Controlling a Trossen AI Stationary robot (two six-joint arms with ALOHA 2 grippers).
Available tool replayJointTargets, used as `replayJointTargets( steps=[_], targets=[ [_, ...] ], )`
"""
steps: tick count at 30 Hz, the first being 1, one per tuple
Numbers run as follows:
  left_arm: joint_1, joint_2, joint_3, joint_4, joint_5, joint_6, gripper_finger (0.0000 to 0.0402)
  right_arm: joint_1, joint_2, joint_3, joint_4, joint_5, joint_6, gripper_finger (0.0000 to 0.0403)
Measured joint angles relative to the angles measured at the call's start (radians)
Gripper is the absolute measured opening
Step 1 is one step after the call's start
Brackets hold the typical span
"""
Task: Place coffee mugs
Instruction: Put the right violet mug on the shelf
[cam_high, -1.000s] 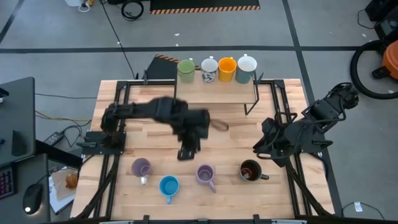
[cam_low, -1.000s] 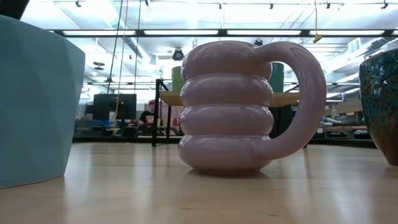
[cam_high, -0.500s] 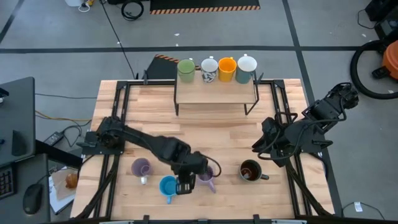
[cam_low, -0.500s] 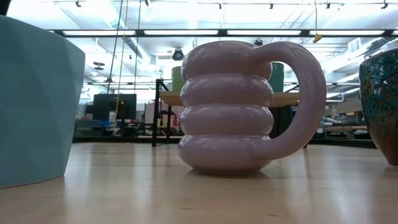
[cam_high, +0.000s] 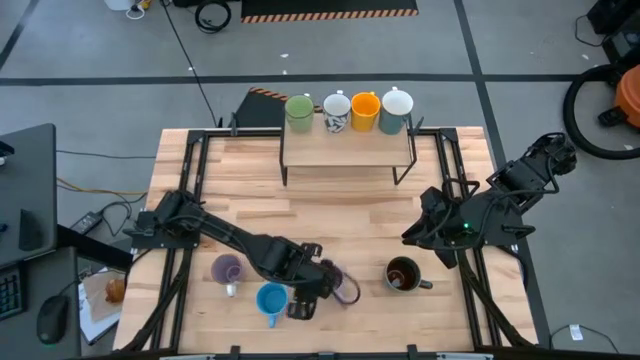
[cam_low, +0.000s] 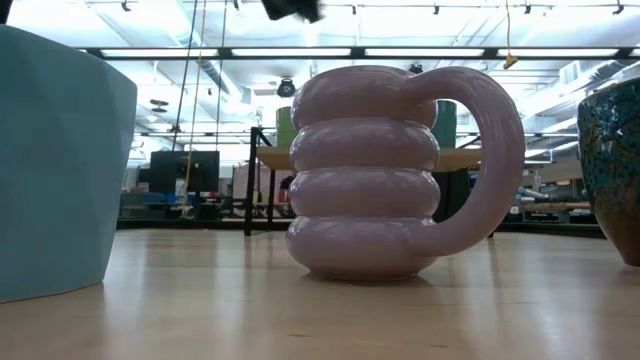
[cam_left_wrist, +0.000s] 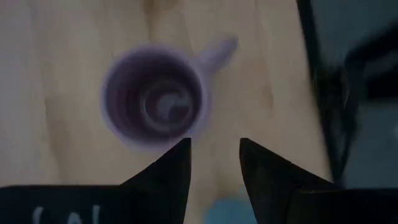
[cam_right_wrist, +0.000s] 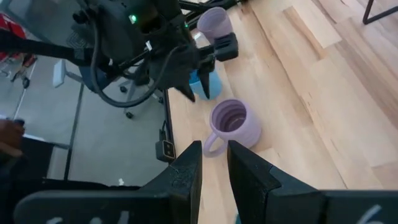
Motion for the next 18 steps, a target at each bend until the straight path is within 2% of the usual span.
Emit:
replayJointTargets(
  steps=[3, 8, 15, 18],
  targets=[
    [0.020, 0.000, 0.000, 0.104, 0.037, -0.185, 0.0141, 0.000, 0.000, 0.000, 0.007, 0.004, 0.004, 0.0082],
    [0.022, 0.006, 0.002, 0.276, 0.069, -0.366, 0.0141, 0.000, 0.000, 0.000, 0.017, 0.007, -0.009, 0.0082],
    [0.009, 0.021, 0.002, 0.278, 0.053, -0.438, 0.0141, 0.000, 0.000, 0.000, 0.039, 0.010, -0.042, 0.0082],
    [0.012, 0.031, 0.002, 0.274, 0.018, -0.522, 0.0141, 0.000, 0.000, 0.000, 0.048, 0.010, -0.049, 0.0082]
  ],
)
